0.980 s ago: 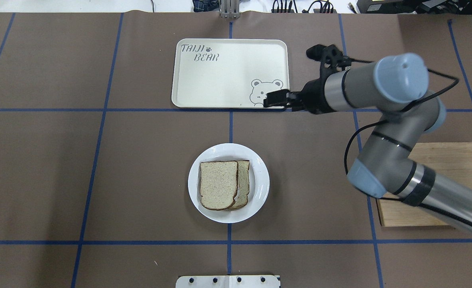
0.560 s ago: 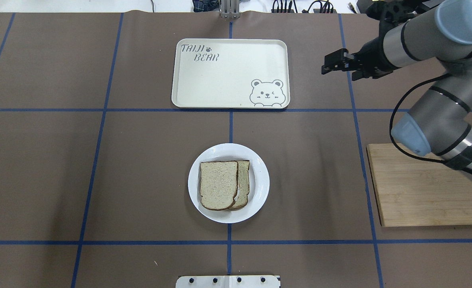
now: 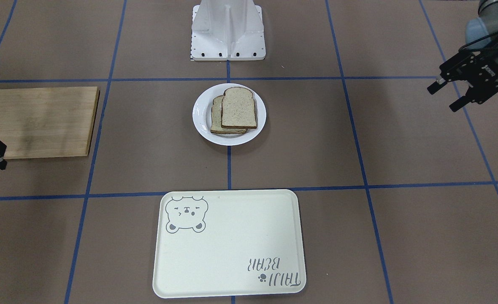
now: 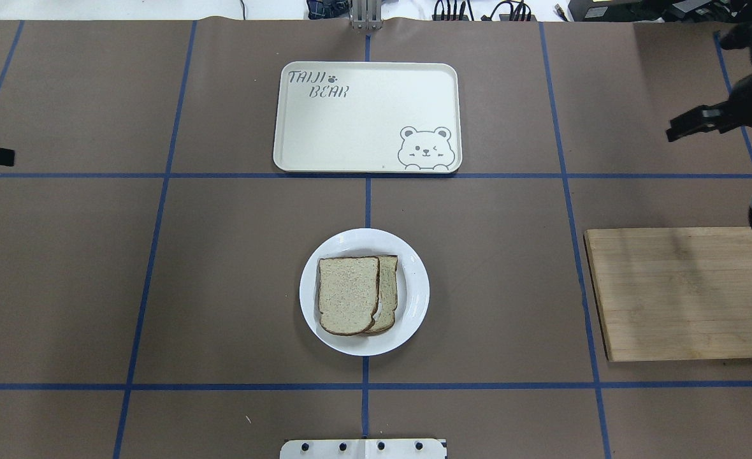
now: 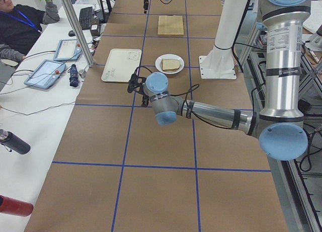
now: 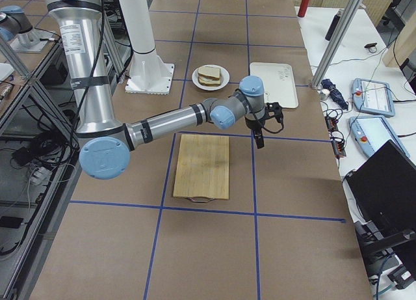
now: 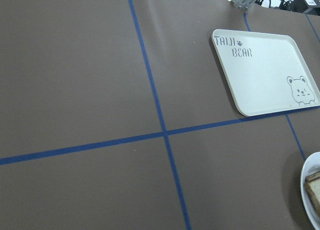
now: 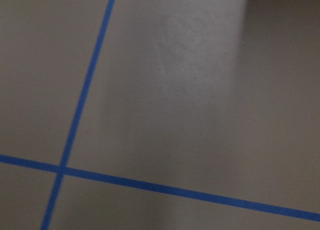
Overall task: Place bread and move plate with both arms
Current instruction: 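Withdraw the right arm away from the plate while the left arm reaches in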
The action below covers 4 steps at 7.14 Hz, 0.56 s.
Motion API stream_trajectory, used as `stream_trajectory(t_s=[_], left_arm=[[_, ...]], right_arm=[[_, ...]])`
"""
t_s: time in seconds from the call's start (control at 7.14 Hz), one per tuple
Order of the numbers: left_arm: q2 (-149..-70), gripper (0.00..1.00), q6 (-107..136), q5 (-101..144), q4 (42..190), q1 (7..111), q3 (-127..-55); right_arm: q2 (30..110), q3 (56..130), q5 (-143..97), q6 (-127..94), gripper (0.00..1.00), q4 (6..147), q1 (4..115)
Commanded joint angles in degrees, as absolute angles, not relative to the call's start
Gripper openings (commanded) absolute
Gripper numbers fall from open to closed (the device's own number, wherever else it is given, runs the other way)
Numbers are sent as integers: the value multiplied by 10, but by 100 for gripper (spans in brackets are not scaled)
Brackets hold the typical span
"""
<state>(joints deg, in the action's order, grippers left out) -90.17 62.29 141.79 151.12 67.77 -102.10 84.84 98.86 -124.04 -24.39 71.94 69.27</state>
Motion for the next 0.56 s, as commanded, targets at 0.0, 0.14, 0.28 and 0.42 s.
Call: stream_trajectory(t_s=[0.0,0.14,0.28,0.42], left_arm=[[-966,98,732,1313,1516,560,-1022],[-999,98,806,1251,1527,499,-1020],[-1011,98,826,1201,1540,445,-1019],[-1011,98,838,1178,1549,419,-1018]], right_arm=[[946,979,-1275,-82,100,722,779],[977,975,-1292,-32,100,724,824],[991,978,-1324,-14,100,746,856],[992,990,-1331,15,100,794,863]])
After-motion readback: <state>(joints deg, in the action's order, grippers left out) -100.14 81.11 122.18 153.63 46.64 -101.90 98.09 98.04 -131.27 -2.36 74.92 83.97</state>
